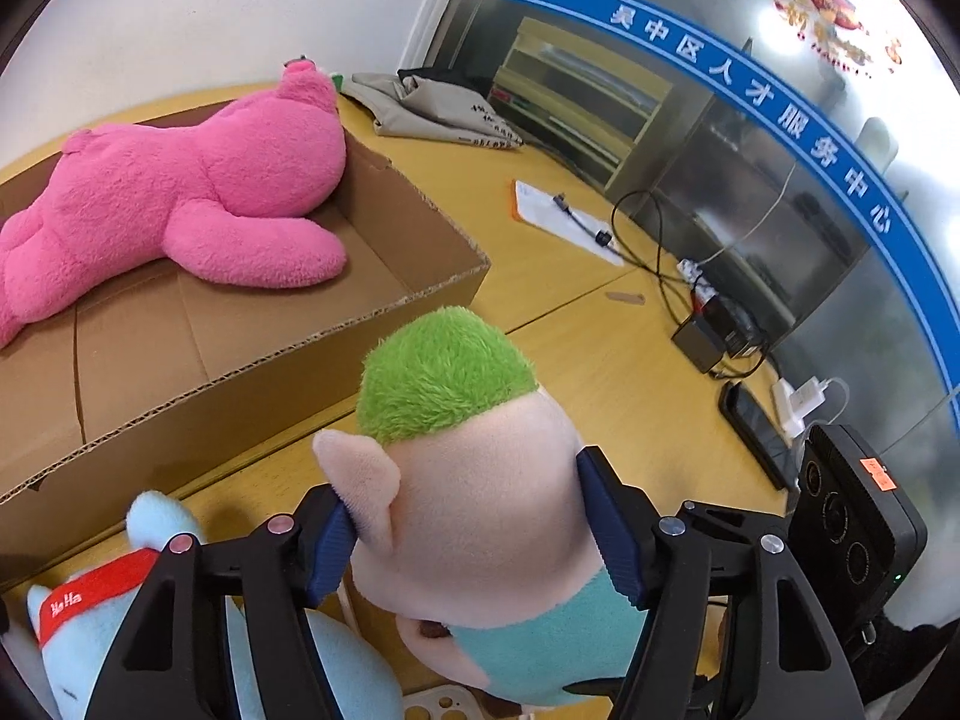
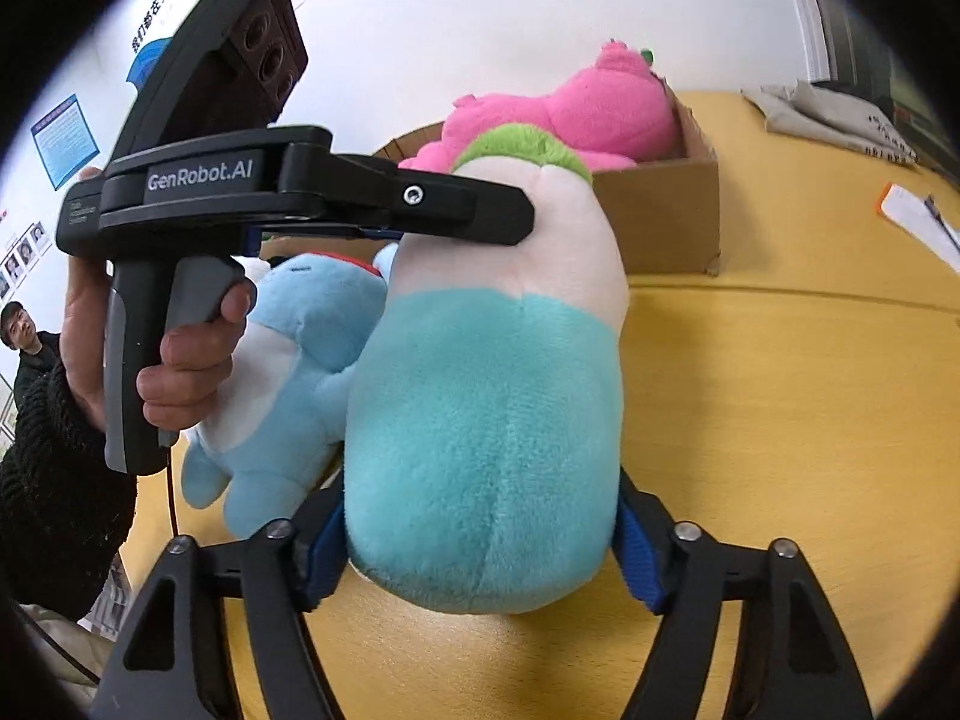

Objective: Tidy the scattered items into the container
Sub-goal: 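Carry the pig plush with both grippers and lower it into the box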

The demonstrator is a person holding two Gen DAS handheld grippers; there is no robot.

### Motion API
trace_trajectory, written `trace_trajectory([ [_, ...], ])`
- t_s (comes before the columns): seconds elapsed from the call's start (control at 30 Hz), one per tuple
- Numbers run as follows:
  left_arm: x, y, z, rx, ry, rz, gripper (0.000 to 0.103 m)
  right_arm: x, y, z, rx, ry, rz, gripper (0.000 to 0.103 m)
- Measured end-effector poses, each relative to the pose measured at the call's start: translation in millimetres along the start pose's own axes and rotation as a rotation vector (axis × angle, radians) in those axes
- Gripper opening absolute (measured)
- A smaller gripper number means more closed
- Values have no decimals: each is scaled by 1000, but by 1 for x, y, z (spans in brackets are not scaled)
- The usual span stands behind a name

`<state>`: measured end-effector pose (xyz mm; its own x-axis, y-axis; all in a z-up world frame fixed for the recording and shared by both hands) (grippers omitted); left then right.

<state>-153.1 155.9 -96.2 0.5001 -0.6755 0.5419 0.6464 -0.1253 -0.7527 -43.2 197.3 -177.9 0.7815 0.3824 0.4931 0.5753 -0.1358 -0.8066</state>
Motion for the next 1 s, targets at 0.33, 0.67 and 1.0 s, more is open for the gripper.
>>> trace_trajectory([
  [0.33, 31, -23, 8, 1, 65, 91, 72, 15, -23, -26, 131, 108, 6, 70],
  [0.67, 62, -38, 13, -9, 93, 146, 72, 24, -41, -44, 199, 137, 30, 70],
  [1.0, 78, -50, 8, -9, 80, 168, 72, 25, -51, -64, 215, 121, 40, 70],
])
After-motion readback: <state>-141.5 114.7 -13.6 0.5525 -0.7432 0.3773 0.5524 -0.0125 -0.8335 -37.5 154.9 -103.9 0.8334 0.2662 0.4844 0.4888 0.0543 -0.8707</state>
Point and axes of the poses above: each gripper's, at about its wrist camera, not at the fingertips, and x roughly against the way its jaws point, z to its right, y to its underside, the point moved 10 cm from there along -x, roughly the way its jaws point, and after that the axes turned 14 degrees about z, right-handed, at the moved point
